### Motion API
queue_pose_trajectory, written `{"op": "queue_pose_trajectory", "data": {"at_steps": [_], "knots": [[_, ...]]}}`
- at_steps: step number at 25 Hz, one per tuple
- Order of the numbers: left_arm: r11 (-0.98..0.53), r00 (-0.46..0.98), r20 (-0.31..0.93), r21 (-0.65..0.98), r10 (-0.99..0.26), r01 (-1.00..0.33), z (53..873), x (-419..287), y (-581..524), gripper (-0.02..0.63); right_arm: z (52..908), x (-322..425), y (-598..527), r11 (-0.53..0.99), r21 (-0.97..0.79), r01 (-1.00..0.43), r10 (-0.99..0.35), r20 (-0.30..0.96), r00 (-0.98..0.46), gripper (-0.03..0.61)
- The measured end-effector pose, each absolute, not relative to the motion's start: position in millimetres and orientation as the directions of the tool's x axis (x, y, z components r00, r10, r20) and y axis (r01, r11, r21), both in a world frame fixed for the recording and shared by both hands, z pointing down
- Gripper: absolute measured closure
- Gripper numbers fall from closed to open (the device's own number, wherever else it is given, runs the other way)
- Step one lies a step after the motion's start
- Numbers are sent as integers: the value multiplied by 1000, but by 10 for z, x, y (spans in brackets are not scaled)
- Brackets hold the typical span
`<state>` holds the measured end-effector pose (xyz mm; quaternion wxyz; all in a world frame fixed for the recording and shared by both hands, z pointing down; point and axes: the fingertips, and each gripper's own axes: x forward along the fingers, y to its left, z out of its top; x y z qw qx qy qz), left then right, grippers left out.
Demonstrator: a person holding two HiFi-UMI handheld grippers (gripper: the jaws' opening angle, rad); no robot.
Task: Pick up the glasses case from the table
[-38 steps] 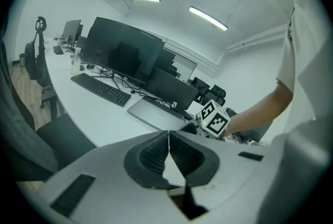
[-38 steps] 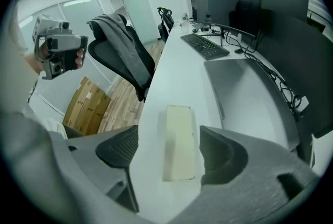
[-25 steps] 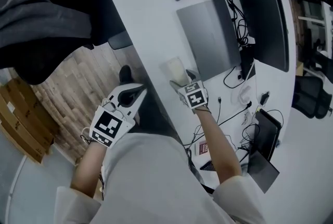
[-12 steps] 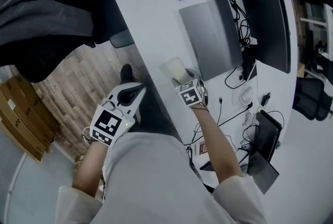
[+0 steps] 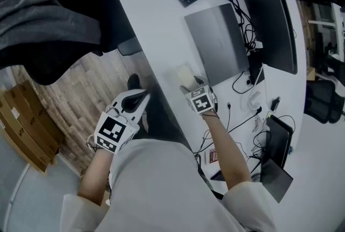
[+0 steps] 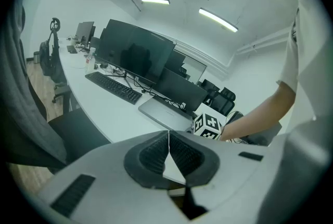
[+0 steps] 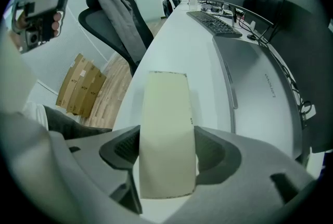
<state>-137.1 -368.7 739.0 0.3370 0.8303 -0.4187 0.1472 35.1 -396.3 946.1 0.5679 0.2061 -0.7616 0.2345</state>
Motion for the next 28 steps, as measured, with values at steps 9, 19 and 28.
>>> {"op": "queue_pose_trajectory", "data": {"at_steps": [9, 19, 28], "knots": [[-459, 624, 497, 424, -603, -781, 7115, -1337, -3590, 604, 8990, 296, -3972, 747, -197, -635, -74, 924, -374, 269], [-527, 650, 490, 382, -581, -759, 6841, -1202, -3476, 604, 8269, 502, -4079, 650, -207, -731, -221, 869, -443, 268], [-608, 690, 459, 338, -560, -718, 6524, -789, -3534, 604, 7473, 908, -4045, 570, -235, -787, -382, 773, -507, 269]]}}
